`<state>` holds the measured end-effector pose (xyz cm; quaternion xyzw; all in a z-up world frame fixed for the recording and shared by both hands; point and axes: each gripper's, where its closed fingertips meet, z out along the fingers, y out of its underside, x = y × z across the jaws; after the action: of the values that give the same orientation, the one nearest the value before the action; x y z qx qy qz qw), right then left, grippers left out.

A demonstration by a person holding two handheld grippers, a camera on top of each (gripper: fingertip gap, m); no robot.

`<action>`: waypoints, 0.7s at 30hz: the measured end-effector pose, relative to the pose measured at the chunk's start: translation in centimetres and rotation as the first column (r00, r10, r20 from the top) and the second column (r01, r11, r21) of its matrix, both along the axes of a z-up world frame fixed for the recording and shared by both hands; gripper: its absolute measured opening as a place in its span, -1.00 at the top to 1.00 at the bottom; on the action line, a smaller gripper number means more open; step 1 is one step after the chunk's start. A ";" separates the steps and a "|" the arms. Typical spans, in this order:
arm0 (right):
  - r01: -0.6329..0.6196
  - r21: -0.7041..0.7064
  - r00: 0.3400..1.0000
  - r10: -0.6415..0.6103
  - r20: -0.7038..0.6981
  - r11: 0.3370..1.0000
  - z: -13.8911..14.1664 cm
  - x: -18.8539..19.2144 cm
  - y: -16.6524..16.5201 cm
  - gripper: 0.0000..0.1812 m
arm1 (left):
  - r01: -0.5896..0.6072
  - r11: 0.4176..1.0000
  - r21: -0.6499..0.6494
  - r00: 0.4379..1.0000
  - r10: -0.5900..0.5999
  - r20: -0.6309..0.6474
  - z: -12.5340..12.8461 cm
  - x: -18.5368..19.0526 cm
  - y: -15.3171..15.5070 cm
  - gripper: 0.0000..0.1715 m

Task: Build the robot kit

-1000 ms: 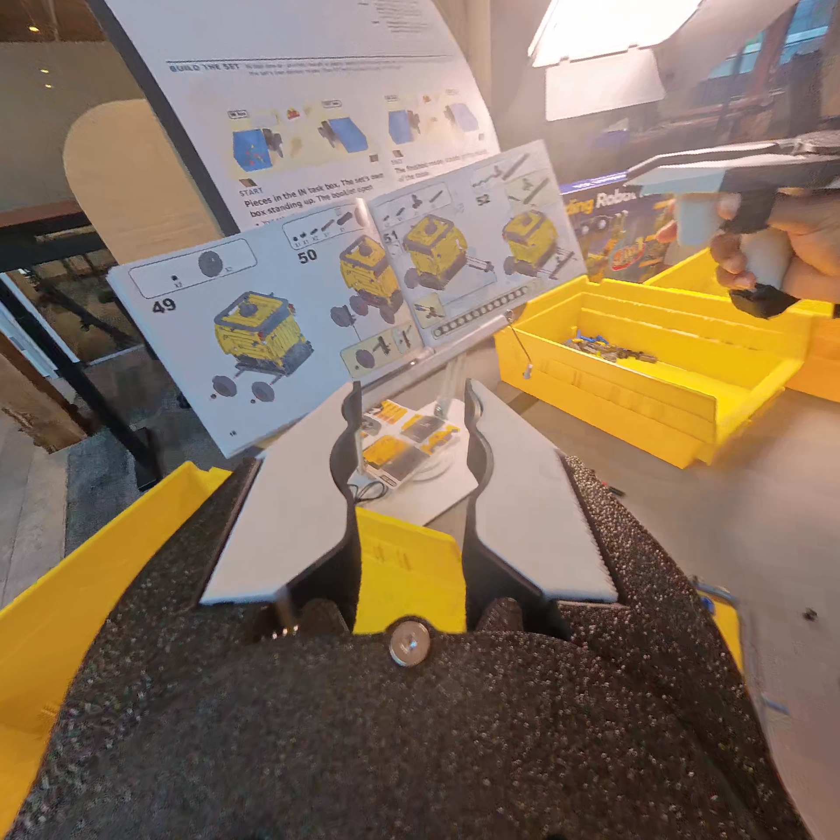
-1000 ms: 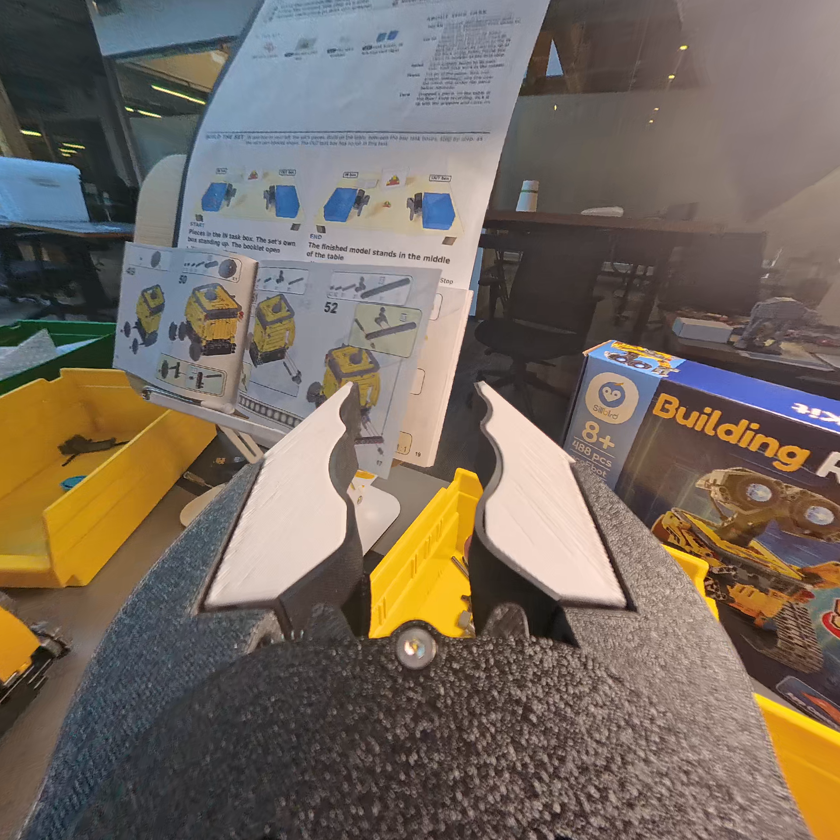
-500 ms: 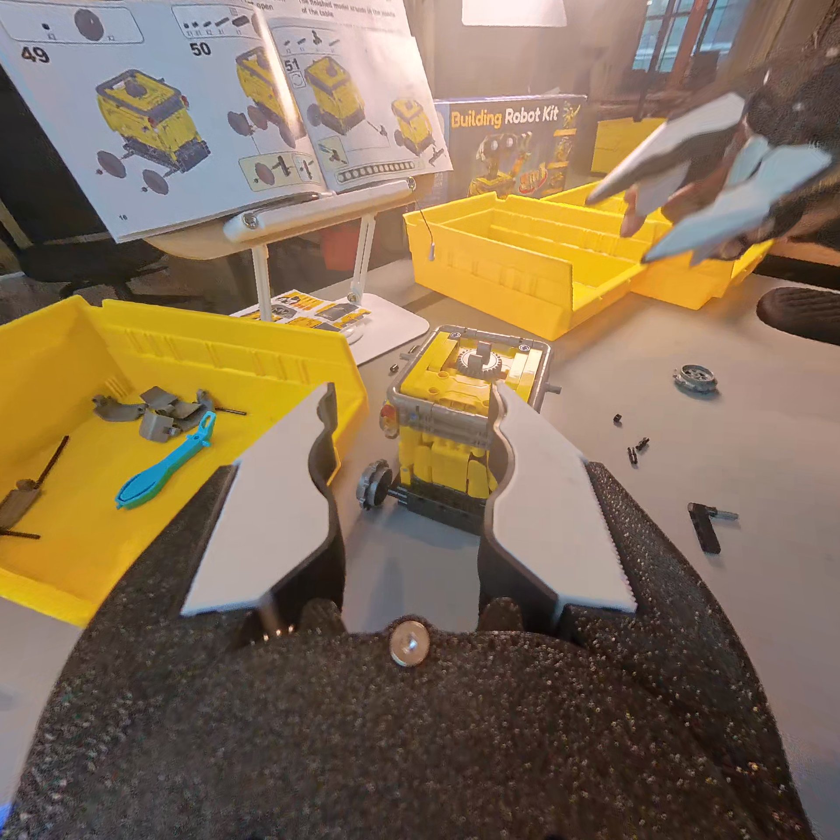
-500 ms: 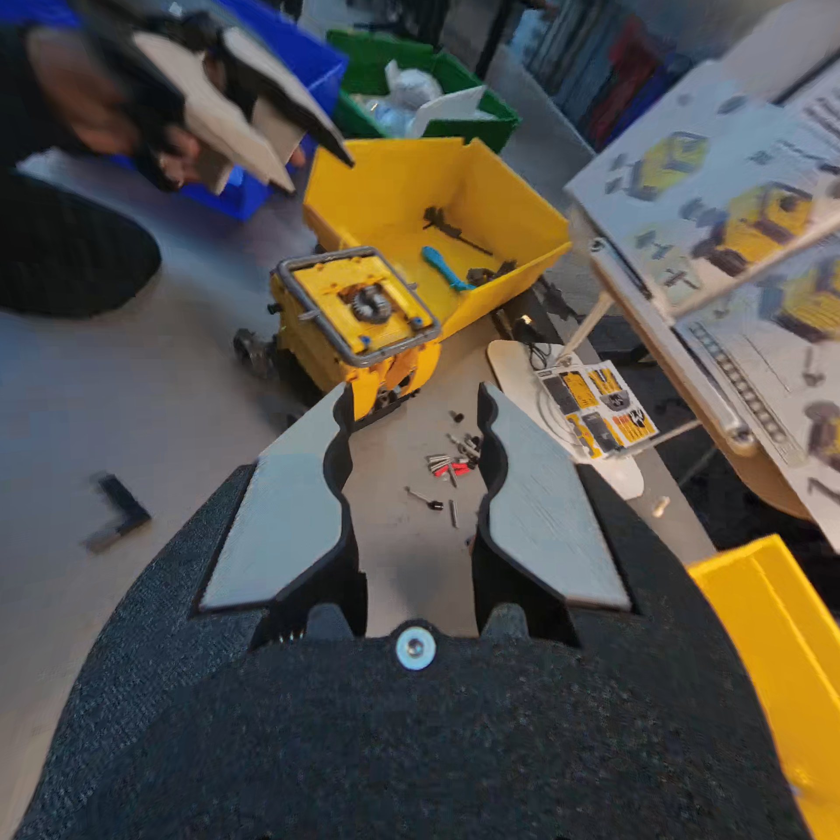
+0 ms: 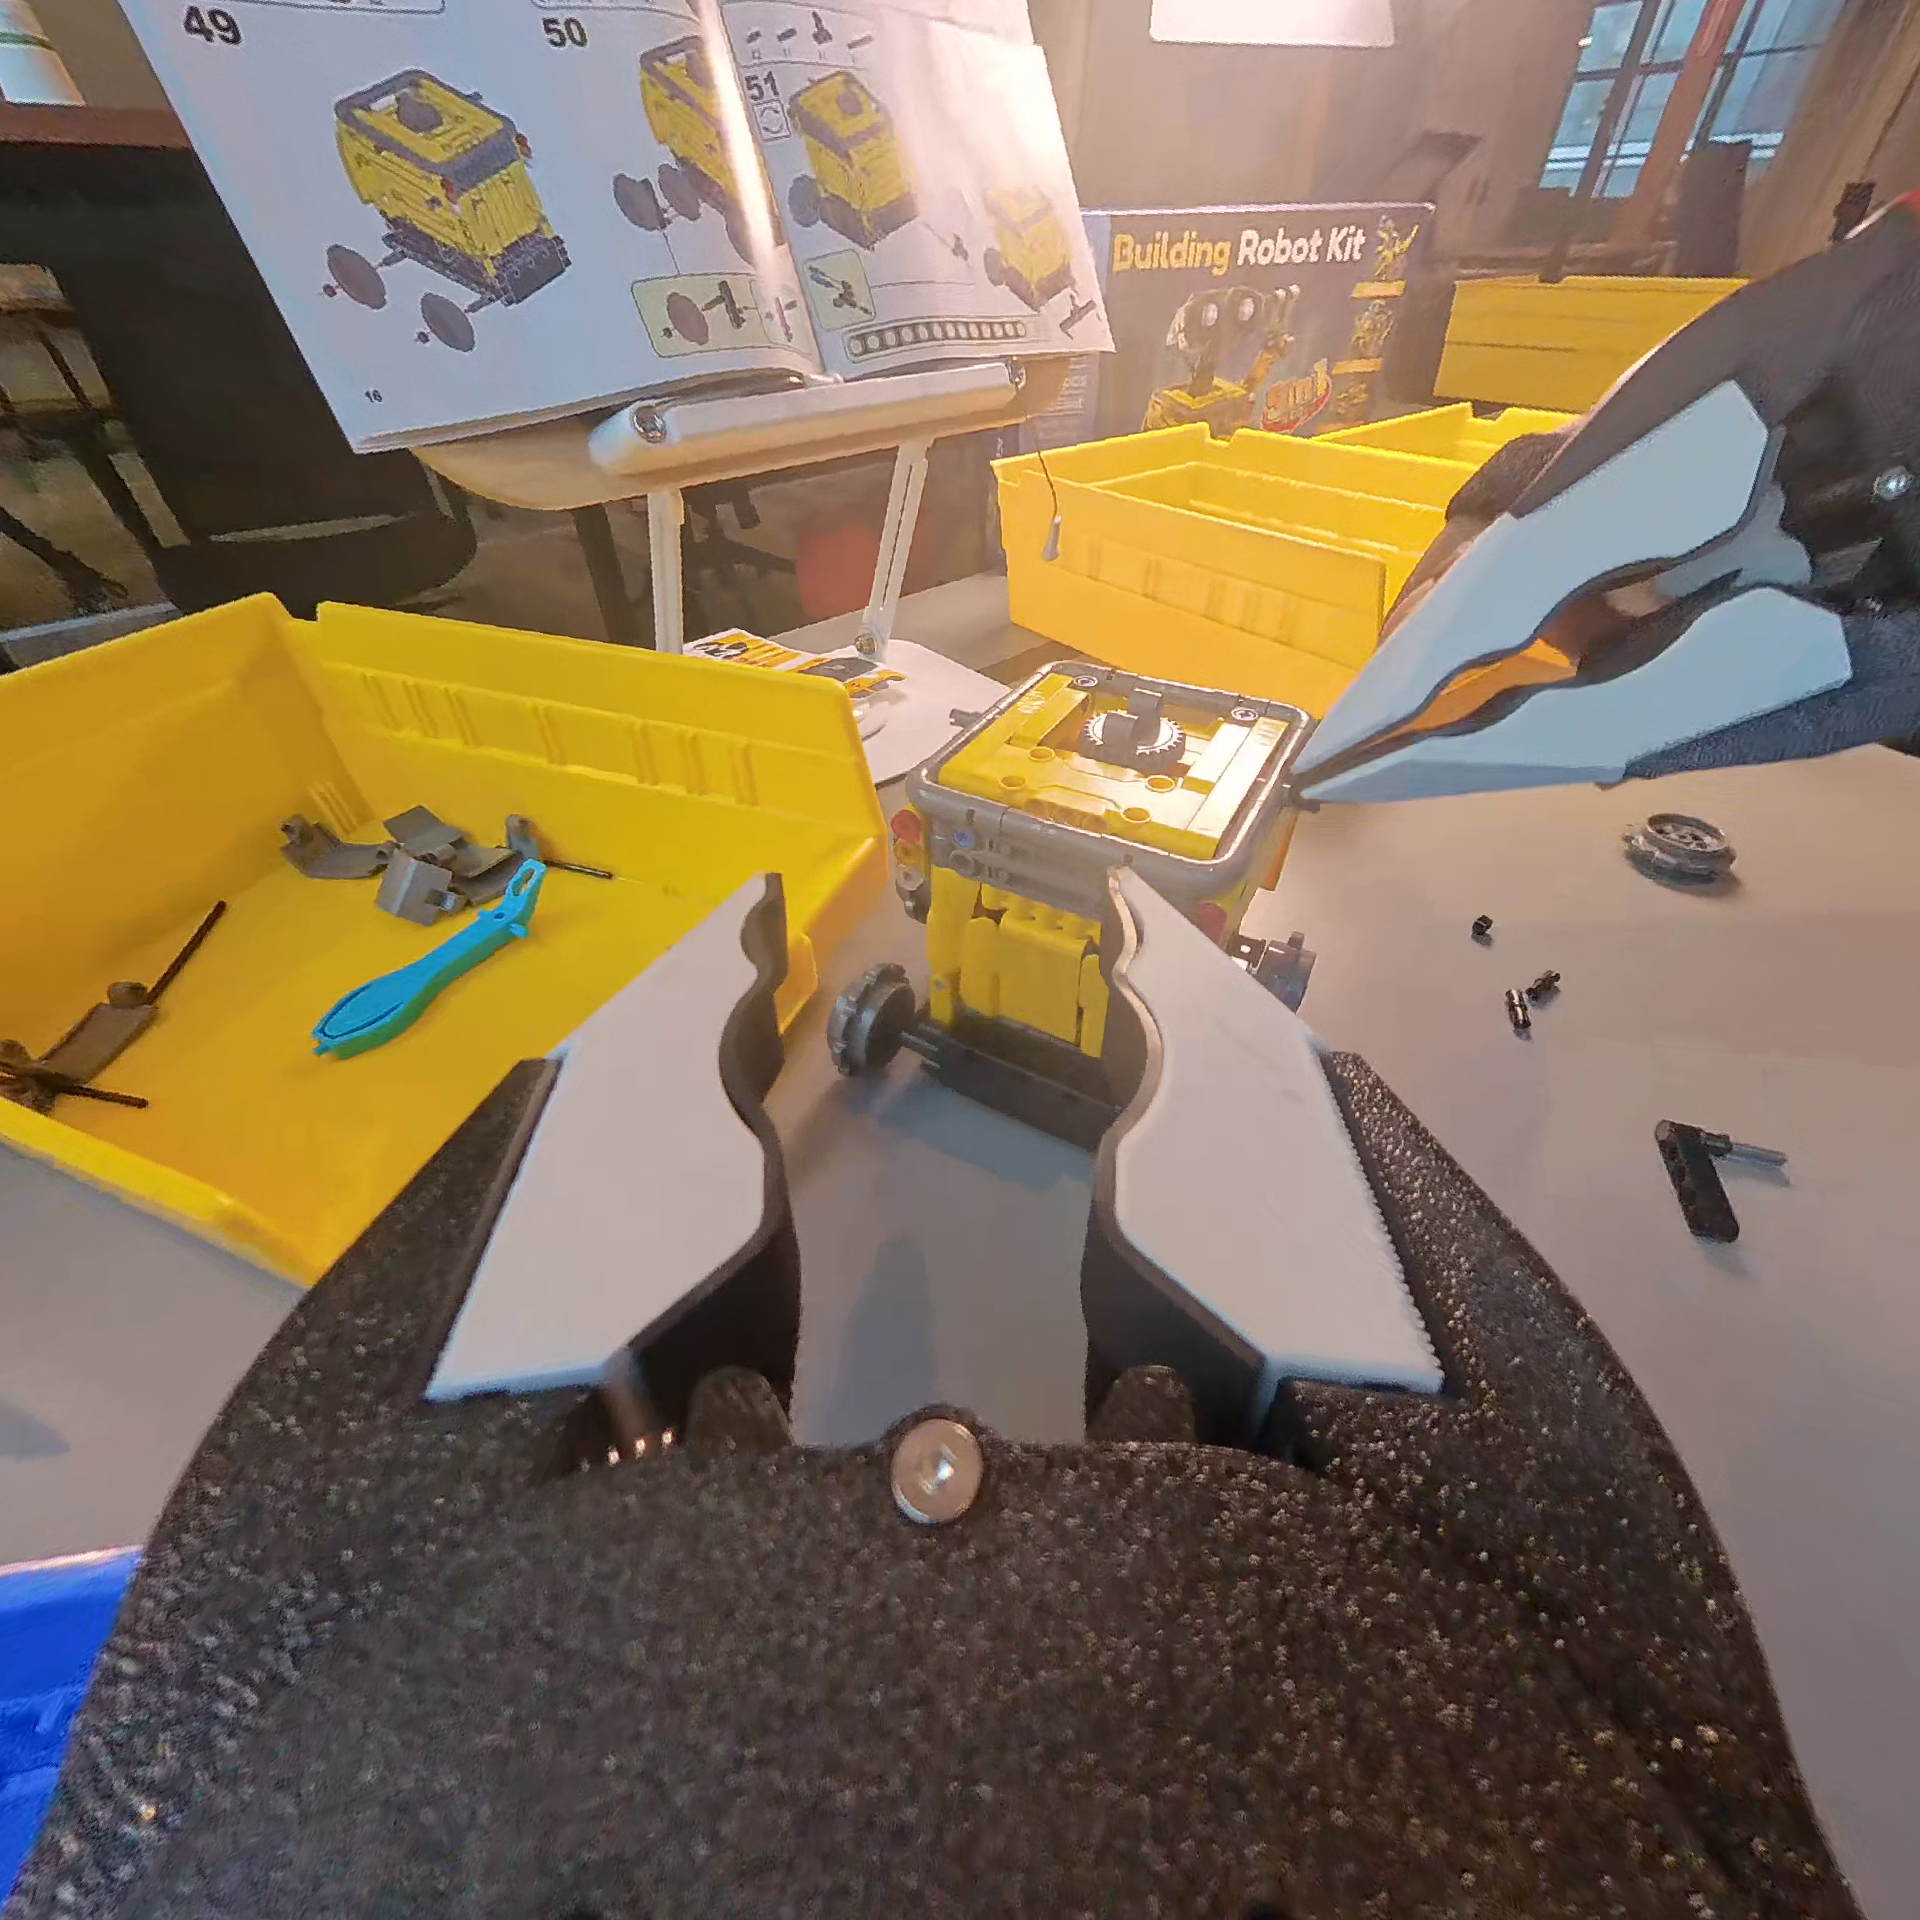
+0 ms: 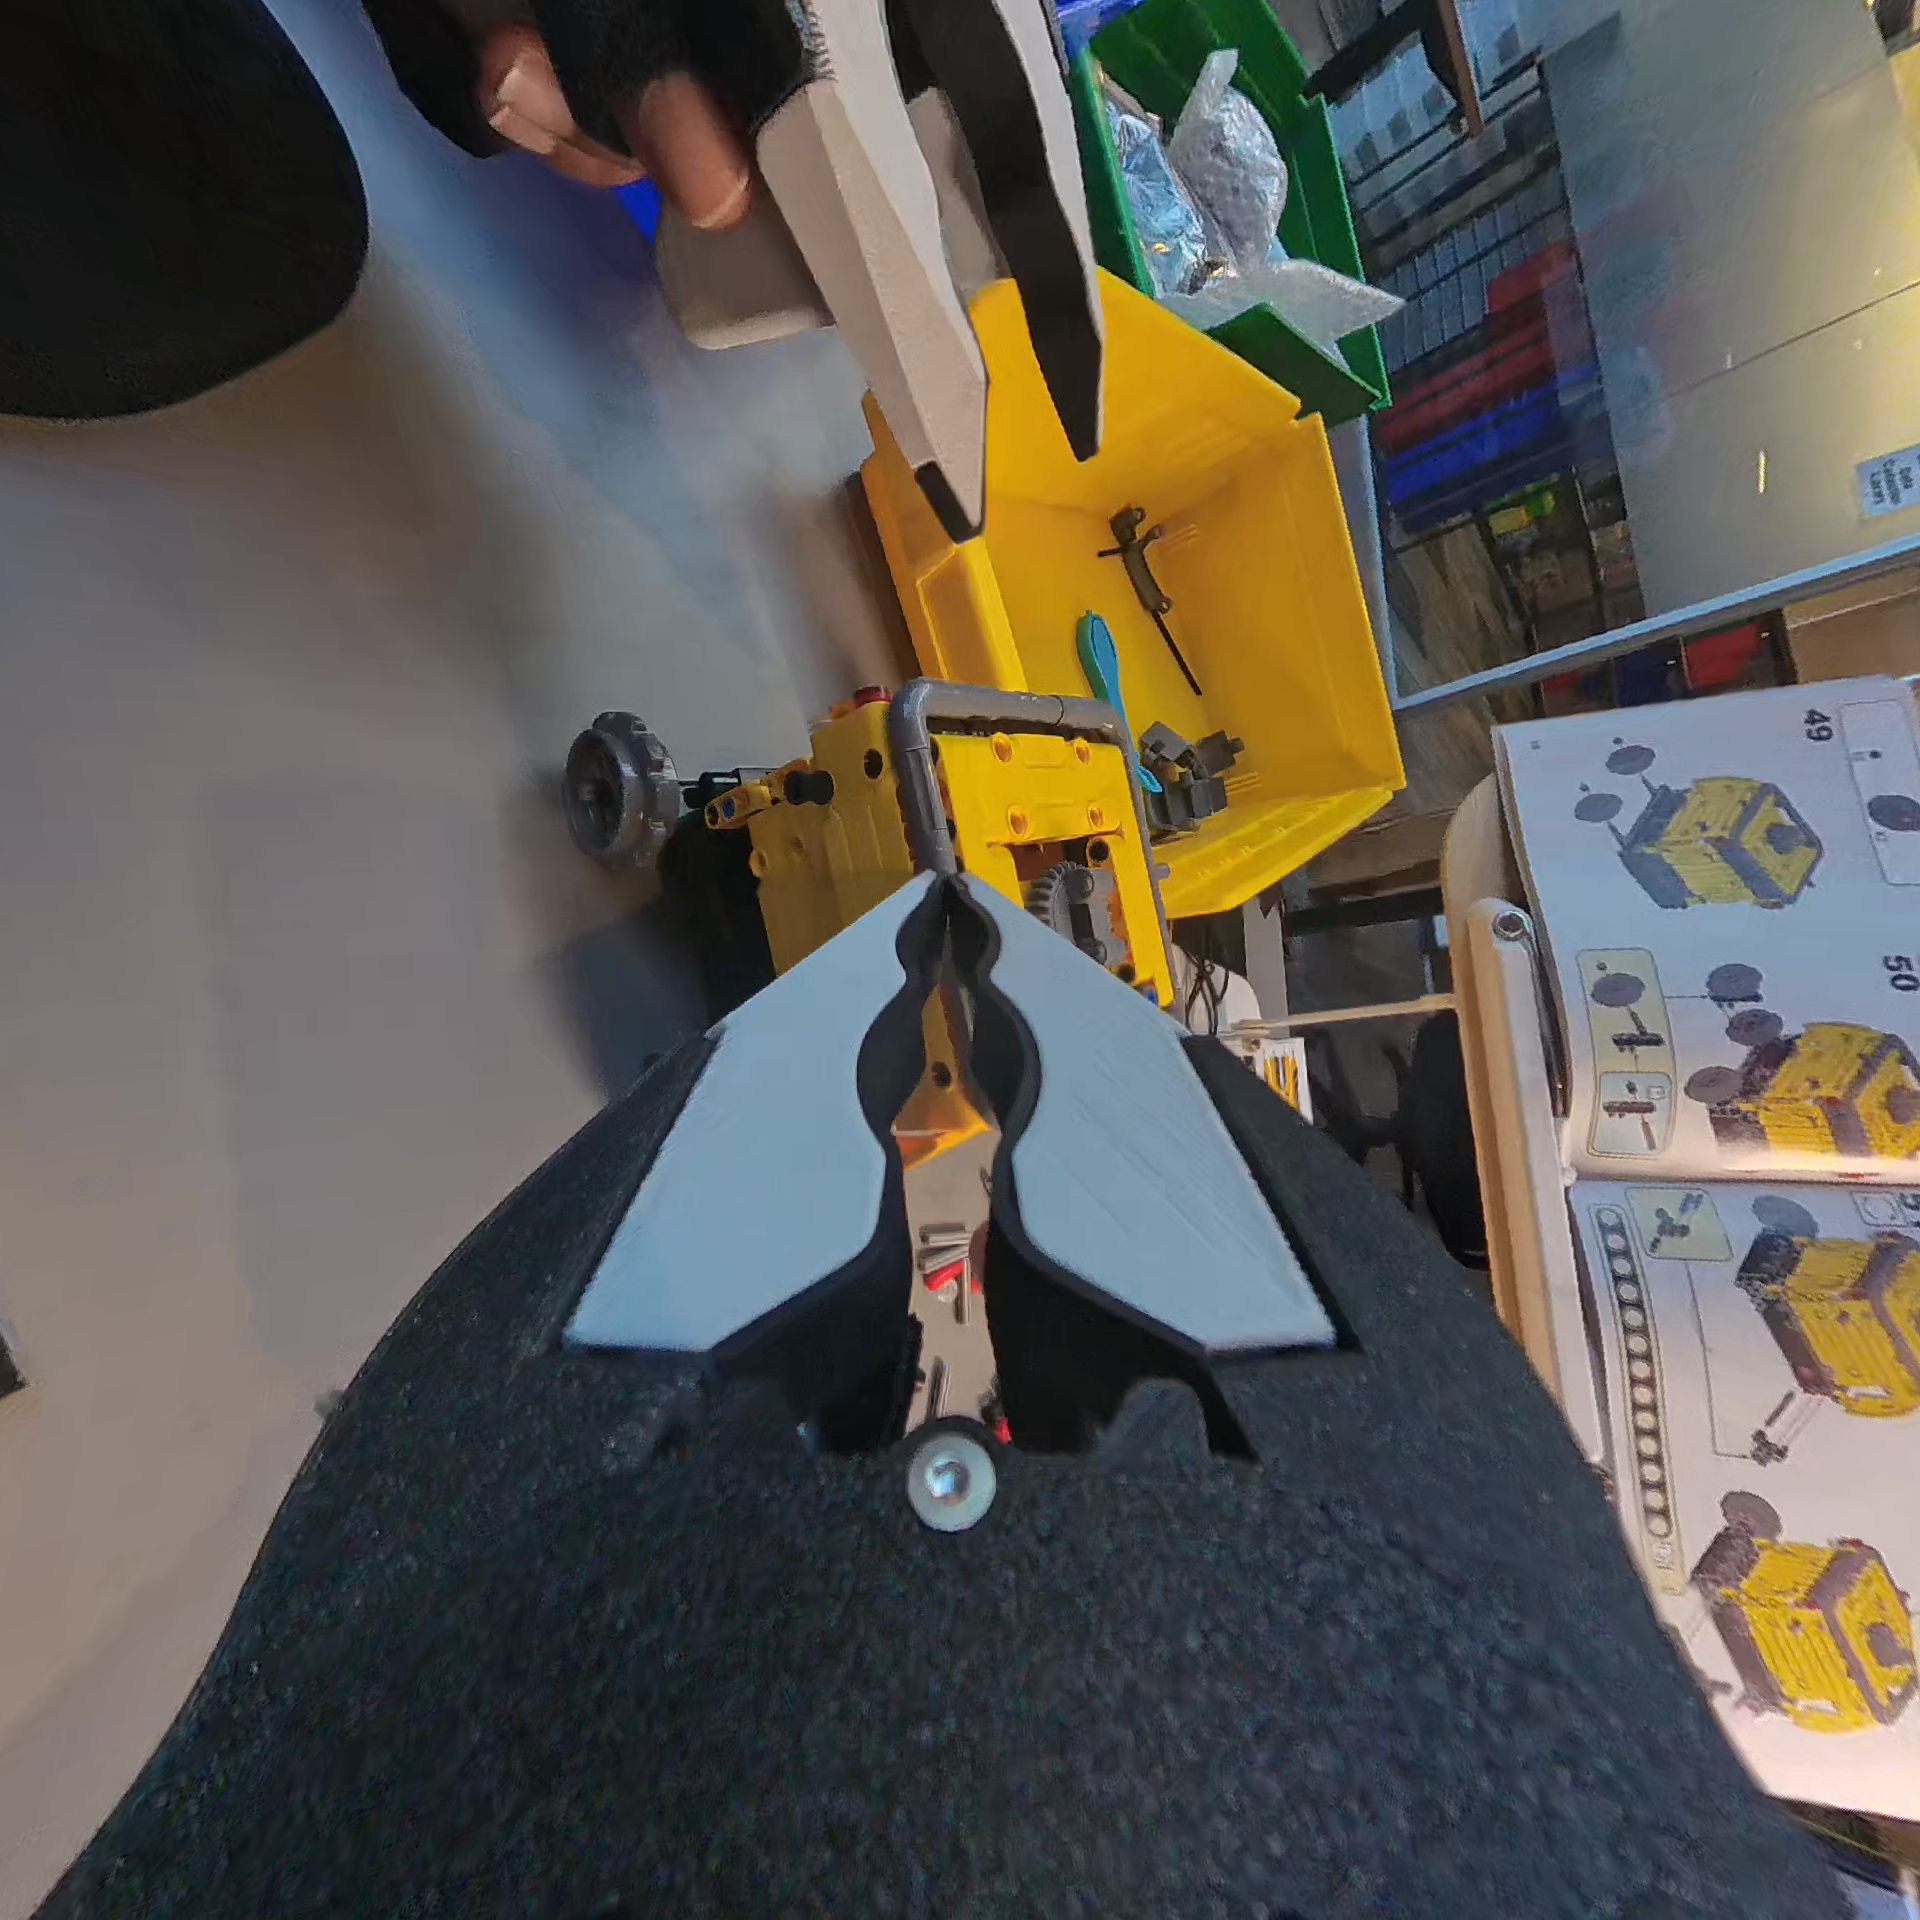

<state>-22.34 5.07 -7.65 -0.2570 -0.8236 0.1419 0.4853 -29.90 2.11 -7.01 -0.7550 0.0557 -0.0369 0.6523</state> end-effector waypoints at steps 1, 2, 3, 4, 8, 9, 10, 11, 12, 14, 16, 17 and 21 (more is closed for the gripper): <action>0.002 -0.026 1.000 -0.002 0.006 1.000 0.1 0.3 0.3 1.00 | 0.004 1.000 -0.008 1.000 -0.004 -0.005 -0.2 0.1 0.0 0.33; 0.005 -0.048 1.000 -0.005 0.012 0.999 0.2 0.6 0.6 1.00 | 0.008 1.000 -0.016 1.000 -0.008 -0.011 -0.3 0.3 0.1 0.33; 0.009 -0.062 1.000 -0.009 0.001 0.998 0.4 0.9 1.0 1.00 | 0.011 1.000 -0.023 1.000 -0.011 -0.019 -0.5 0.4 0.2 0.33; 0.012 -0.072 1.000 -0.014 -0.019 0.997 0.9 1.0 1.3 1.00 | 0.013 0.999 -0.032 0.999 -0.014 -0.031 -0.7 0.6 0.2 0.33; -0.005 -0.118 0.999 -0.002 -0.052 0.993 1.8 1.3 0.6 0.78 | 0.001 0.998 -0.066 0.997 -0.006 -0.073 -1.7 0.6 0.5 0.33; -0.008 -0.112 0.999 0.004 -0.033 0.994 1.3 1.2 0.3 0.71 | -0.006 0.998 -0.069 0.997 0.001 -0.075 -1.8 0.4 0.6 0.33; -0.009 -0.091 1.000 0.006 -0.030 0.996 0.7 0.8 -0.1 0.60 | -0.017 0.998 -0.067 0.997 0.012 -0.075 -1.8 0.3 0.6 0.33; -0.005 -0.055 1.000 0.004 -0.024 0.998 0.1 0.2 -0.4 0.53 | -0.028 0.998 -0.064 0.997 0.024 -0.072 -1.8 0.0 0.6 0.33; 0.007 -0.002 1.000 -0.007 -0.009 1.000 -0.7 -0.4 -0.6 0.52 | -0.037 0.998 -0.059 0.997 0.033 -0.065 -1.8 -0.2 0.6 0.33; 0.011 0.134 1.000 -0.011 0.003 0.991 -1.6 -1.5 -0.7 0.68 | -0.042 0.998 -0.053 0.998 0.039 -0.051 -1.7 -0.4 0.5 0.33; -0.027 0.175 0.998 0.036 -0.045 0.984 -1.0 -2.0 -1.4 0.90 | -0.035 0.998 -0.048 0.999 0.033 -0.043 -1.7 -0.5 0.4 0.33; -0.064 0.160 0.994 0.077 -0.074 0.985 -0.3 -1.8 -2.0 1.00 | -0.021 0.999 -0.041 0.999 0.019 -0.038 -1.6 -0.4 0.3 0.31; -0.173 0.212 0.979 0.191 -0.068 0.962 0.4 0.0 -1.8 1.00 | 0.111 0.994 -0.014 0.994 -0.111 0.016 -0.9 1.1 -0.1 0.21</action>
<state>-22.33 3.23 -7.30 -0.1222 -0.8319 0.1116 0.5297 -28.82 1.99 -7.91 -0.7554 0.0922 -0.0794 0.6439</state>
